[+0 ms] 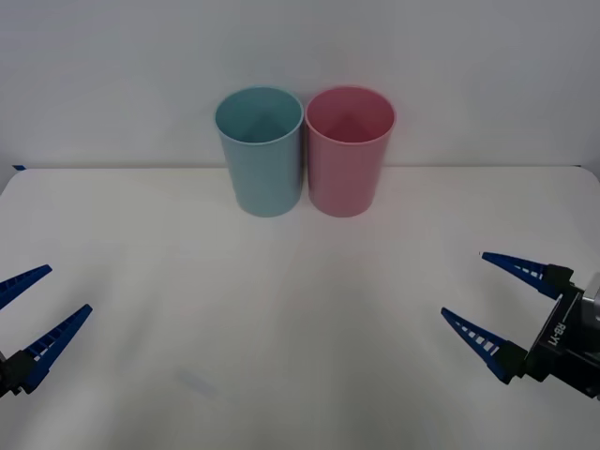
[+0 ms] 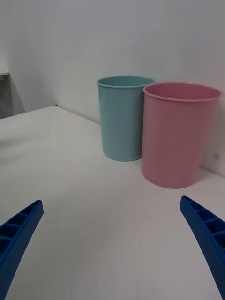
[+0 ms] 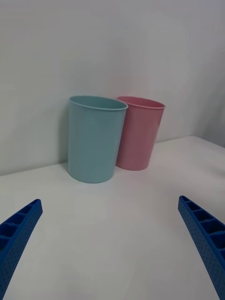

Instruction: Grasp the object on the table and drop it into the matching bin: aluminum can to the light blue bin, PET bottle to the pink bin.

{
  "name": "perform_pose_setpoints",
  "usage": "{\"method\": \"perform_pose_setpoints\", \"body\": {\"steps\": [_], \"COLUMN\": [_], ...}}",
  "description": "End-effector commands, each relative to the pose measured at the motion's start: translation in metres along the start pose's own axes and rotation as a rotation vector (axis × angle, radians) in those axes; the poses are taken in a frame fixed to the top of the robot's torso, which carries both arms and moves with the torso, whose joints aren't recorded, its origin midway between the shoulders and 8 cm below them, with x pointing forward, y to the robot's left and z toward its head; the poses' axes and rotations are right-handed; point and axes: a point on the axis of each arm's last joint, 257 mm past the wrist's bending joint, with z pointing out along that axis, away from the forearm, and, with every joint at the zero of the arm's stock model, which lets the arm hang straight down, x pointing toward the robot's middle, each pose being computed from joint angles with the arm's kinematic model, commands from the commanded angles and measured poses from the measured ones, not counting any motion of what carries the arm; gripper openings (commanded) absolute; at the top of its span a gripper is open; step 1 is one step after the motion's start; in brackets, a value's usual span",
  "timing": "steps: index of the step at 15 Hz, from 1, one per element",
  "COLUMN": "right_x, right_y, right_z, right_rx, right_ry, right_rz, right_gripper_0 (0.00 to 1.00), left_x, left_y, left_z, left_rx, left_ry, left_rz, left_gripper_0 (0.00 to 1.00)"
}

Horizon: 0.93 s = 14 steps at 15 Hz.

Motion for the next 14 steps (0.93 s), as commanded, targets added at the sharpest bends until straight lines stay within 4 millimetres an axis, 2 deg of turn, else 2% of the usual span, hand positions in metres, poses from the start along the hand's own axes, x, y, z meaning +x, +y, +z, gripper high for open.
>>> {"method": "perform_pose_setpoints", "body": {"steps": [1, 4, 8, 14], "right_x": [0.006, 0.013, 0.015, 0.014], "right_y": [0.003, 0.004, 0.004, 0.014], "right_z": [-0.013, -0.026, -0.033, -0.033], "right_rx": [0.01, 0.027, 0.04, 0.02], "right_ry": [0.007, 0.021, 0.023, 0.002], "right_rz": [0.044, 0.068, 0.081, 0.113], "right_gripper_0": [1.0, 1.0, 1.0, 1.0], "left_x": [0.0, 0.0, 0.0, 0.0], "left_y": [0.0, 0.0, 0.0, 0.0], "left_z": [0.0, 0.0, 0.0, 0.0], "left_rx": [0.0, 0.0, 0.0, 0.0], "left_ry": [0.0, 0.0, 0.0, 0.0], "left_rz": [0.0, 0.0, 0.0, 0.0], "left_gripper_0": [1.0, 1.0, 1.0, 1.0]}}
